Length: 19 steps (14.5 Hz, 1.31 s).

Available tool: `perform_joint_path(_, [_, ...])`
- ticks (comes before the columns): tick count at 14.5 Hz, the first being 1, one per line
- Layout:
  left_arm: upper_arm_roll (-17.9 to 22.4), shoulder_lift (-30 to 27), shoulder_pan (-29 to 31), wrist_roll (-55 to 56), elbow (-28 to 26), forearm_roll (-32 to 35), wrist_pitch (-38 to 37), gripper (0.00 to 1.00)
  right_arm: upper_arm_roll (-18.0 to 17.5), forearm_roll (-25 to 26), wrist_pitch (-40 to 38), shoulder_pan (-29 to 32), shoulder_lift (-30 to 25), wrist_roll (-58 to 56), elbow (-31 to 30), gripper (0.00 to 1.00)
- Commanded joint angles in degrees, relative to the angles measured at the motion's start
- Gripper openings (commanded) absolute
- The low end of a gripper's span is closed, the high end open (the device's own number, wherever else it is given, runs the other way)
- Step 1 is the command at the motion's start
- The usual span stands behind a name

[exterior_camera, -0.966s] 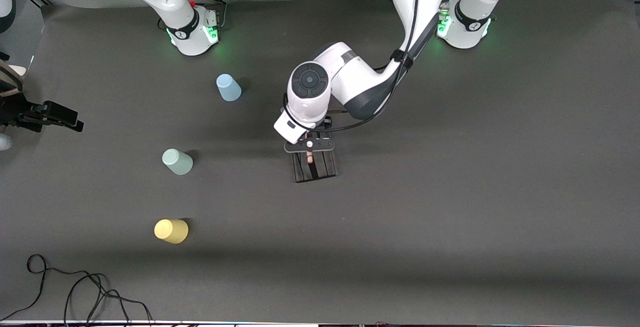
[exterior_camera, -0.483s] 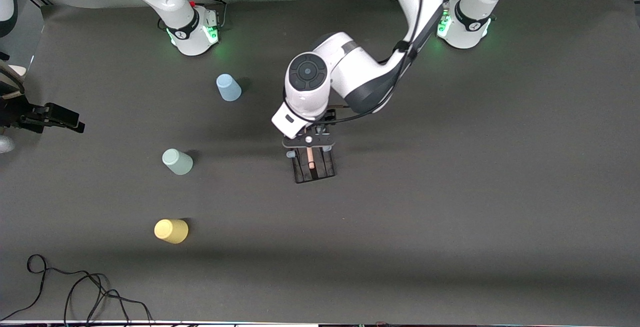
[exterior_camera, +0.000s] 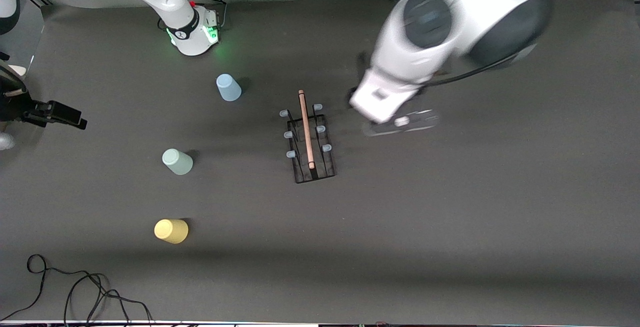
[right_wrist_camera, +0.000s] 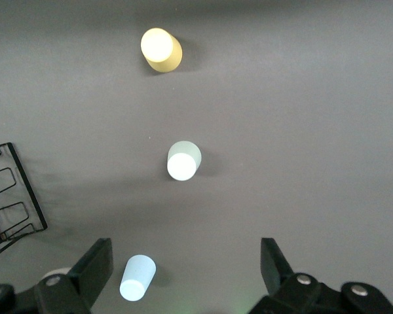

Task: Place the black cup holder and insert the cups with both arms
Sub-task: 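Raise the left gripper away while the right gripper reaches the green cup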

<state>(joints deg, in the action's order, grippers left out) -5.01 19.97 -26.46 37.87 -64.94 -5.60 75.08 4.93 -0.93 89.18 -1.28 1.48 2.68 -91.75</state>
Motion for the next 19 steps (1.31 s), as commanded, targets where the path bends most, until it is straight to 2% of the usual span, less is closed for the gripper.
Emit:
perform_joint_path(1, [-0.35, -5.71, 8.85, -13.04, -2.12, 0.5, -7.47, 1.0, 0.35, 0.66, 7.04, -2.23, -9.8, 0.66, -13.77, 1.0])
perform_joint_path(3, [0.0, -8.88, 13.69, -20.18, -2.38, 1.38, -9.41, 1.0, 0.43, 1.01, 11.52, -3.37, -12.46, -0.22, -19.67, 1.0])
perform_joint_path(6, [0.17, -10.91, 22.64, -33.95, -3.26, 4.45, -11.88, 0.99, 0.44, 1.1, 14.87, -3.47, -12.2, -1.62, -23.81, 1.0])
perform_joint_path(8, [0.35, -11.18, 27.84, -40.84, -5.62, 7.17, -10.05, 0.99, 0.44, 1.1, 20.13, -3.38, -11.32, -2.94, -28.28, 1.0])
perform_joint_path(10, [0.26, -11.53, 31.97, -45.06, -10.79, 7.71, -3.75, 0.98, 0.44, 1.1, 27.49, -4.43, -10.97, -3.03, -34.34, 1.0])
perform_joint_path(12, [0.26, -14.5, 33.83, -46.92, -20.53, 7.8, 5.12, 0.98, 0.61, 1.1, 35.24, -4.61, -7.91, -3.91, -38.66, 1.0])
perform_joint_path(15, [0.17, -20.74, 33.75, -46.93, -34.69, 7.71, 15.16, 0.98, 0.61, 1.1, 43.68, -4.61, -0.19, -5.14, -39.56, 1.0])
perform_joint_path(16, [0.17, -22.33, 33.75, -47.01, -37.25, 7.71, 16.93, 0.99, 0.52, 1.1, 46.58, -4.61, 2.28, -5.67, -39.56, 1.0])
perform_joint_path(19, [-0.61, -22.61, 32.53, -45.97, -36.32, 7.01, 16.42, 0.99, 0.61, 1.1, 53.97, -4.43, 7.82, -7.78, -39.56, 1.0])
